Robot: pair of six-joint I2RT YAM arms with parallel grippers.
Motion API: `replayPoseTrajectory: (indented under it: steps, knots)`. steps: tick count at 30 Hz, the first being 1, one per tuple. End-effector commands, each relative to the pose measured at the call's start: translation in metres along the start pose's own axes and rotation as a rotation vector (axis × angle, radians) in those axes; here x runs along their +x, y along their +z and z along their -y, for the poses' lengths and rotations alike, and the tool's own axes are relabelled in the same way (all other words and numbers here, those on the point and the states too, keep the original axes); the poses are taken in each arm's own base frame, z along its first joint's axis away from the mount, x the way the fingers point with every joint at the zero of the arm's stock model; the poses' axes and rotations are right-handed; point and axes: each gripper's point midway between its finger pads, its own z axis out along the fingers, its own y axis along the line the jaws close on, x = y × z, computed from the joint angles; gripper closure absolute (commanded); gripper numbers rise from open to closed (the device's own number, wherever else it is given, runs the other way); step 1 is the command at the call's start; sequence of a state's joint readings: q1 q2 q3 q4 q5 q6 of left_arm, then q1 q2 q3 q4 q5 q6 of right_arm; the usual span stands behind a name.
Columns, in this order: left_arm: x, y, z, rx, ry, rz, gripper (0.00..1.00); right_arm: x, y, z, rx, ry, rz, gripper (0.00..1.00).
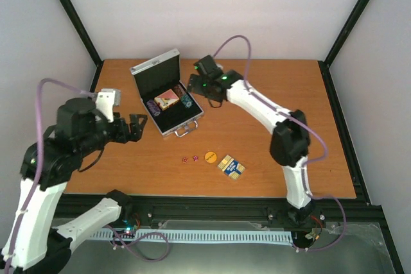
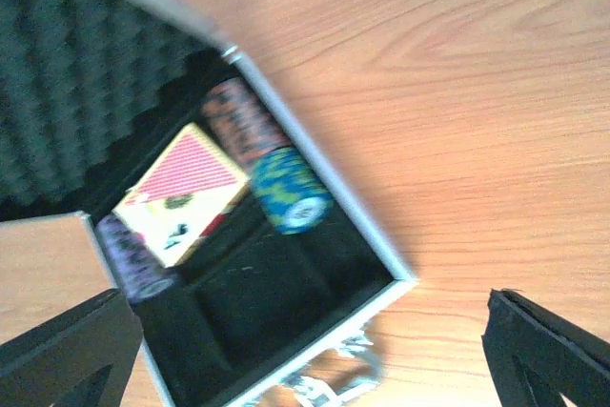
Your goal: Pack up texas hold em set
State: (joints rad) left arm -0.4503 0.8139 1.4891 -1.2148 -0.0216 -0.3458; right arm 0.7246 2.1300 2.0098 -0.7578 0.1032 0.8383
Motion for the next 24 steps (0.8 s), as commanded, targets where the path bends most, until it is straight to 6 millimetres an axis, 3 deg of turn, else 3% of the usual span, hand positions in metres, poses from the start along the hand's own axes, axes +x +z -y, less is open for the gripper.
replayPoseTrajectory:
  steps: [1,8,13,19,24]
  knots:
    - [0.022,0.040,0.006,0.014,-0.028,-0.152,0.01,-0.032,-0.050,0.053,0.077,0.007,0.098,0.00]
    - [0.038,0.123,0.011,0.024,0.031,-0.281,0.04,-0.035,-0.086,0.118,0.128,0.003,0.118,0.00]
    - [0.058,0.183,0.005,-0.004,0.128,-0.433,0.04,-0.029,-0.093,0.155,0.115,0.059,0.105,0.00]
    - [0.065,0.230,-0.002,-0.016,0.208,-0.474,0.04,-0.029,-0.098,0.185,0.097,0.097,0.100,0.00]
    - [0.068,0.260,-0.015,-0.042,0.387,-0.467,0.02,-0.032,-0.102,0.203,0.076,0.129,0.110,0.00]
